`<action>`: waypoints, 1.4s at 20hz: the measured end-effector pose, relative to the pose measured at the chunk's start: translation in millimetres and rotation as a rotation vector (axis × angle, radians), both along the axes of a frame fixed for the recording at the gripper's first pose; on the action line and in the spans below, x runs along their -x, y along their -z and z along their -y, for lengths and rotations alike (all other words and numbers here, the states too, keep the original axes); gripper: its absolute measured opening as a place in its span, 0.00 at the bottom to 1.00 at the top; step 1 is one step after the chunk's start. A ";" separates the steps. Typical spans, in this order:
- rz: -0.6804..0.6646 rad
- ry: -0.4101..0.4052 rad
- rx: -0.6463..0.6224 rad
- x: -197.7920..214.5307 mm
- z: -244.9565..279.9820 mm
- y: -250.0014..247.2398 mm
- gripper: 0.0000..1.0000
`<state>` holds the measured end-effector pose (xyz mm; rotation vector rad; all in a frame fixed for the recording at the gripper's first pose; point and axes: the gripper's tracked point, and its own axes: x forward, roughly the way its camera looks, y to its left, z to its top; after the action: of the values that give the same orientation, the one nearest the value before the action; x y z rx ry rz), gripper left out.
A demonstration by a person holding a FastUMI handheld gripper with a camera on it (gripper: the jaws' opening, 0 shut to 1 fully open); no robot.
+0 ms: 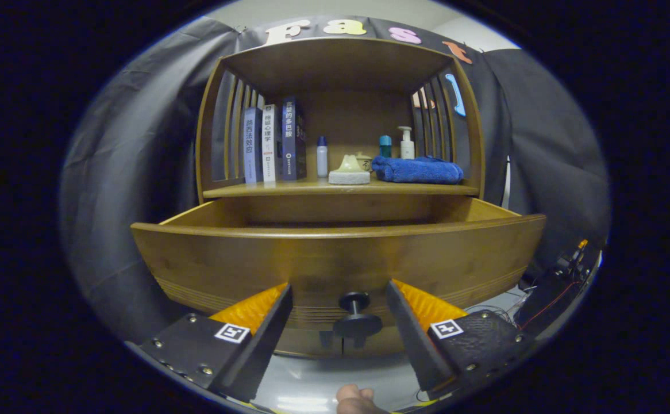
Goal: Pull open the drawer, take out the items inside it, and place them on the countertop above the cabinet.
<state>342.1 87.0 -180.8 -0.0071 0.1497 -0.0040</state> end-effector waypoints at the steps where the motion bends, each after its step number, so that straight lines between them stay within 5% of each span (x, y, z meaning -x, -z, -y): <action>1: 0.009 0.001 0.001 -7.9 -1.5 -4.3 0.99; 16: -0.008 0.002 -0.052 -113.4 -13.2 -5.7 0.99; 28: -0.019 0.006 -0.037 -135.4 -7.5 -12.5 0.99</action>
<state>477.5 94.5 -168.4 0.0302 0.1685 -0.0069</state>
